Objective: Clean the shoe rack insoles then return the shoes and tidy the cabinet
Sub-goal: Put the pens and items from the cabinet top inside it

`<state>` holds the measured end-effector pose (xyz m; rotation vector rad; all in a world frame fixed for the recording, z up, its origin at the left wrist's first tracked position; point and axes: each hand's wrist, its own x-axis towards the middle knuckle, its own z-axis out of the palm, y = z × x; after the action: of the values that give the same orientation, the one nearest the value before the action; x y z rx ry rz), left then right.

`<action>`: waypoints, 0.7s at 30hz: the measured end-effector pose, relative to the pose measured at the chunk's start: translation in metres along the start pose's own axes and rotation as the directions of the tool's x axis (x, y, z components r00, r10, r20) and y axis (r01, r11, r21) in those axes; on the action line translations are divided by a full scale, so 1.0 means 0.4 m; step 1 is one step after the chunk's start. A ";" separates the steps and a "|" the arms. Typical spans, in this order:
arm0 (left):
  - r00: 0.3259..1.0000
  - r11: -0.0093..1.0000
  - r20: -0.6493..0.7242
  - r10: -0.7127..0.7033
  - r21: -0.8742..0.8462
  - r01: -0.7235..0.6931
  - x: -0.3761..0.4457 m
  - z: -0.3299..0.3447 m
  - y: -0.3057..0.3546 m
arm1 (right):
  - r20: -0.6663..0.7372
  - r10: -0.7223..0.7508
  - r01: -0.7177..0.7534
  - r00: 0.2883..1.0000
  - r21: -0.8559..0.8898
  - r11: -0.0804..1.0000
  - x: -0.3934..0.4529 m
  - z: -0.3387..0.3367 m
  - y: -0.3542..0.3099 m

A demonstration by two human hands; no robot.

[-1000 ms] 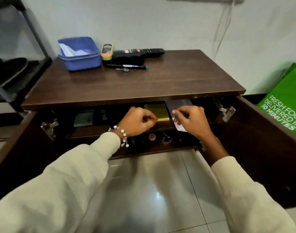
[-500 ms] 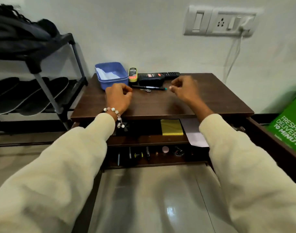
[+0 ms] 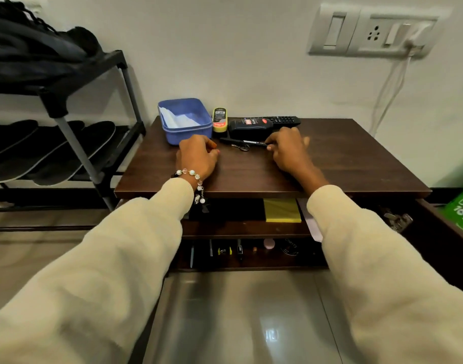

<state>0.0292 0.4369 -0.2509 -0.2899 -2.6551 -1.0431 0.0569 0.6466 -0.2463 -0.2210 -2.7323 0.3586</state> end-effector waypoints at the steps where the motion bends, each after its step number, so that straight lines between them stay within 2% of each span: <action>1: 1.000 1.000 0.011 0.025 0.007 -0.025 0.010 0.005 0.007 | -0.028 0.024 -0.022 0.999 0.056 0.998 -0.003 -0.008 0.009; 5: 0.977 0.978 0.098 0.191 0.068 -0.198 0.052 0.036 0.047 | -0.144 0.201 -0.144 0.969 0.335 0.931 -0.019 -0.040 0.050; 8: 0.904 0.928 0.326 0.278 0.152 -0.340 0.075 0.070 0.066 | -0.119 0.359 -0.230 0.926 0.576 0.784 -0.028 -0.055 0.082; 10: 0.857 0.889 0.410 0.313 0.190 -0.416 0.083 0.084 0.068 | -0.091 0.415 -0.263 0.905 0.646 0.717 -0.033 -0.059 0.098; 15: 0.851 0.807 0.328 0.411 0.303 -0.507 0.069 0.072 0.082 | -0.085 0.470 -0.280 0.878 0.707 0.650 -0.055 -0.068 0.107; 19: 0.799 0.648 0.399 0.451 0.469 -0.600 0.036 0.038 0.082 | -0.078 0.467 -0.243 0.881 0.772 0.588 -0.100 -0.101 0.084; 21: 0.788 0.614 0.388 0.479 0.493 -0.616 0.017 0.009 0.073 | -0.048 0.444 -0.230 0.895 0.802 0.551 -0.141 -0.119 0.065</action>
<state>0.0305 0.4612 -0.2327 -1.0477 -2.6101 0.0561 0.1296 0.6704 -0.2302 -0.5080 -2.0063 1.4862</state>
